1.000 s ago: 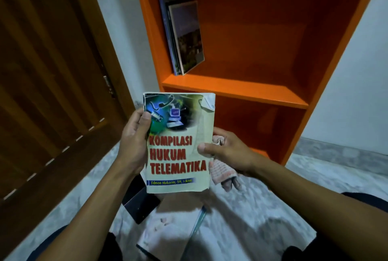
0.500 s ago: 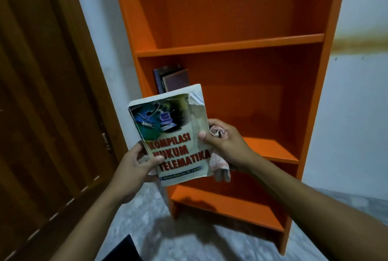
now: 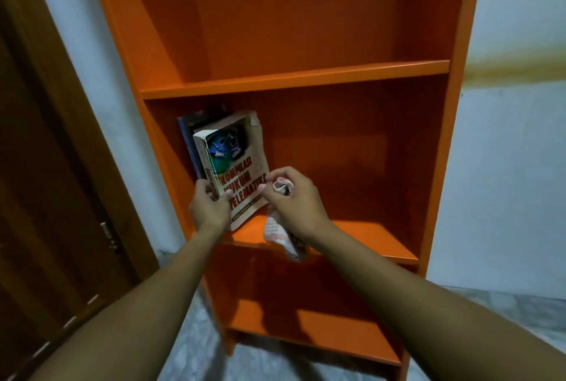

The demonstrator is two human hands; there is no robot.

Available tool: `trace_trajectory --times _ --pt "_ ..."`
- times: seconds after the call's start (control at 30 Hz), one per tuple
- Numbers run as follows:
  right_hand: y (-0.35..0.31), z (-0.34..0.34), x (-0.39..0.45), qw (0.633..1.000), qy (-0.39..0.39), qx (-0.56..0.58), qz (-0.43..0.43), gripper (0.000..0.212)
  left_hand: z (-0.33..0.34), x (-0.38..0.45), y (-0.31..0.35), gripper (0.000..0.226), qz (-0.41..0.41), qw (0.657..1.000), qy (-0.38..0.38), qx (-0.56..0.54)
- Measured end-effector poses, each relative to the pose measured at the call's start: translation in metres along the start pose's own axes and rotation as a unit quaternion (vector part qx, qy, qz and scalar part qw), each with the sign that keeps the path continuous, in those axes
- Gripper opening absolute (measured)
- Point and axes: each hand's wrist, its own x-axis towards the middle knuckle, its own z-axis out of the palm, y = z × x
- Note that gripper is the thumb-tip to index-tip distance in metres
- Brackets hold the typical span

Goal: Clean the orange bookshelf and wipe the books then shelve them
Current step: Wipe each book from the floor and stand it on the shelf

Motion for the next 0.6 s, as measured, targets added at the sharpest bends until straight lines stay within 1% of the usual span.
trace_trajectory --times 0.13,0.23,0.33,0.47,0.53,0.6 --pt "0.021 0.003 -0.002 1.0 -0.014 -0.01 0.002 0.011 0.027 0.027 -0.014 0.022 -0.002 0.998 0.03 0.055" --pt "0.033 0.003 -0.001 1.0 -0.005 0.013 0.013 0.011 0.042 0.043 -0.015 0.015 -0.013 0.996 0.043 0.075" --pt "0.04 0.002 0.0 0.999 -0.011 0.029 0.026 0.012 0.057 0.055 -0.014 0.035 -0.055 0.994 0.07 0.067" --pt "0.047 -0.001 0.001 0.999 -0.016 0.038 0.035 0.013 0.069 0.056 -0.008 0.043 -0.091 0.987 0.118 0.057" --pt "0.049 -0.002 0.001 0.998 -0.02 0.042 0.038 0.013 0.071 0.054 -0.009 0.056 -0.099 0.985 0.124 0.073" --pt "0.05 -0.003 -0.001 0.998 -0.024 0.043 0.042 0.014 0.067 0.052 -0.01 0.061 -0.094 0.983 0.125 0.101"
